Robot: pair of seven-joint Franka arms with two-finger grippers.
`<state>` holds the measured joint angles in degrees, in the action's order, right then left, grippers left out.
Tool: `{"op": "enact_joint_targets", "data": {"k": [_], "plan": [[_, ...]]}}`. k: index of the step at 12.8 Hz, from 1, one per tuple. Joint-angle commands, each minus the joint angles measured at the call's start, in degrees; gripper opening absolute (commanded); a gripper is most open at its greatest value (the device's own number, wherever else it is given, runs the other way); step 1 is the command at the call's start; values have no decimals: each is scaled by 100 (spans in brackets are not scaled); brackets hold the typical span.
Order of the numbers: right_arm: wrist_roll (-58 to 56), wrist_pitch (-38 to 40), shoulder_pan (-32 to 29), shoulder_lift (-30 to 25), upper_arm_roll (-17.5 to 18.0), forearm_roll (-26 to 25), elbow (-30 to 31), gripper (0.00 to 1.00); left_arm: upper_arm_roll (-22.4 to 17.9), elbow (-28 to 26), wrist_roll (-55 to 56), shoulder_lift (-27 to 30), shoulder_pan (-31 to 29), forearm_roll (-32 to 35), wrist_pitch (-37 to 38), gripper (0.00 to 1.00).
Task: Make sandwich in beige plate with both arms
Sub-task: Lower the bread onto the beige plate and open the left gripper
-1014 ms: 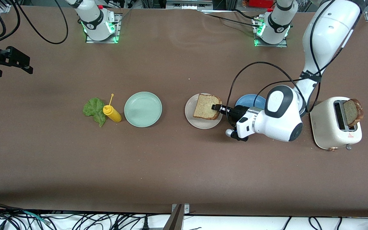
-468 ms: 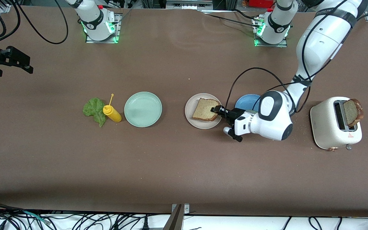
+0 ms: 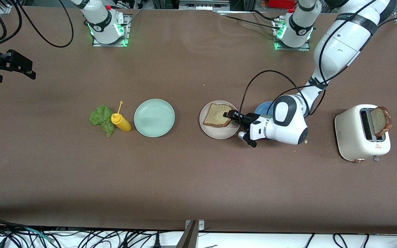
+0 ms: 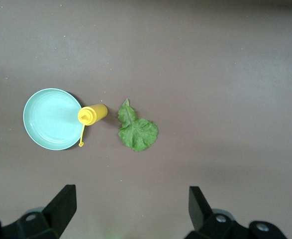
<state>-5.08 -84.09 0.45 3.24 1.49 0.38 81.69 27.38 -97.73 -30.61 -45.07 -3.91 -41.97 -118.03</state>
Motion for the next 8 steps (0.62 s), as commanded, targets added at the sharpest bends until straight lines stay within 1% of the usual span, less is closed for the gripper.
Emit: {"op": "enact_joint_targets", "data": {"k": [1,3,4,7,8], "plan": [[-63,94,-54,-7,9,103,-74,100,4,-89,-209,121,-66,-224,-54,100],[-63,86,-54,-7,9,103,-83,100,-14,-89,-209,200,-110,-163,-45,100],[-63,86,-54,-7,9,103,-74,100,-40,-80,-209,270,-110,3,-45,100],[-63,94,-54,19,9,94,-74,100,-58,-19,-200,446,-163,1073,-45,100],[-63,103,-54,36,9,94,-74,100,-49,-10,-200,490,-215,1286,-45,100]]}}
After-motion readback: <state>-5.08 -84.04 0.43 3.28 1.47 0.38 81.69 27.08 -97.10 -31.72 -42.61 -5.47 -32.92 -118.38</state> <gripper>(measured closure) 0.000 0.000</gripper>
